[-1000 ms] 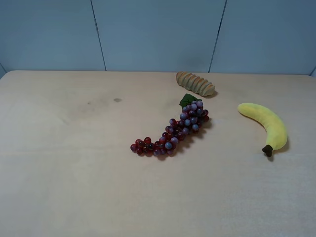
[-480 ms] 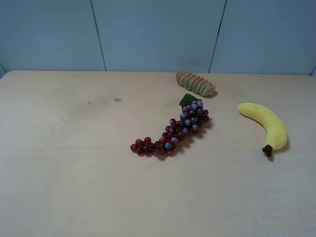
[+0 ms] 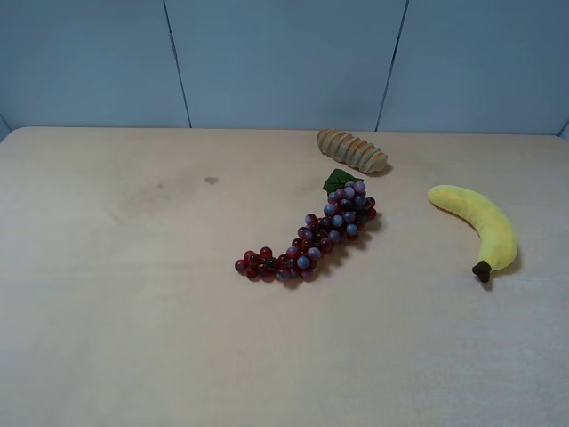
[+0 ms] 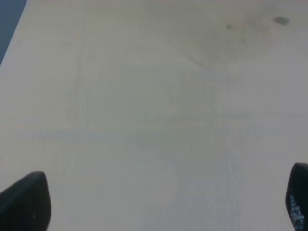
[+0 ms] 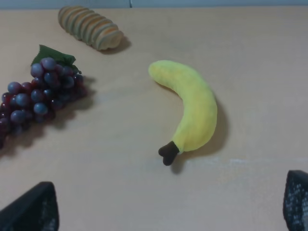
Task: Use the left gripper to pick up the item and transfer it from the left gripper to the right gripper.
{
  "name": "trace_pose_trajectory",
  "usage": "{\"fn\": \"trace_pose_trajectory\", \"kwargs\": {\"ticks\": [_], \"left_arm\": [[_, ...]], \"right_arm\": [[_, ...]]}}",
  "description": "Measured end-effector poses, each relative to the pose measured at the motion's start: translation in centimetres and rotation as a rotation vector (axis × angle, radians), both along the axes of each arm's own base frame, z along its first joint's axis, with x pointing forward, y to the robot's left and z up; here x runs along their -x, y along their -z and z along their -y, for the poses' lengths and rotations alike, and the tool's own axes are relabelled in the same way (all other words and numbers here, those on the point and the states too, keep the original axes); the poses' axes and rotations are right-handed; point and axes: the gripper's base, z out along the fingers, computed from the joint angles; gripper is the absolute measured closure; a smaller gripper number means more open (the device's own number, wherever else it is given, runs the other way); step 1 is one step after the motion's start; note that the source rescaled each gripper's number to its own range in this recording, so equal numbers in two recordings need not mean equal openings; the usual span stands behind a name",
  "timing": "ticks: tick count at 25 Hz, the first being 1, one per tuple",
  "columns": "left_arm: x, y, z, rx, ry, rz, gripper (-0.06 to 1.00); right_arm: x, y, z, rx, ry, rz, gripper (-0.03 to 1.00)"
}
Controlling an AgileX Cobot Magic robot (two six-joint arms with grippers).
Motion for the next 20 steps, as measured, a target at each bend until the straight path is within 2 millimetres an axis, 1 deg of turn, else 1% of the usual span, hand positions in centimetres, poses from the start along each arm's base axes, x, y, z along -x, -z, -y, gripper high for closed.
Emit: {"fn": "trace_pose_trajectory", "kwargs": {"ticks": [20], "left_arm": [[0.00,0.00,0.00,0.000,0.000,0.000,-0.03]], "right_arm": [[0.00,0.00,0.01,-0.001,0.002,0.000,-0.03]]}}
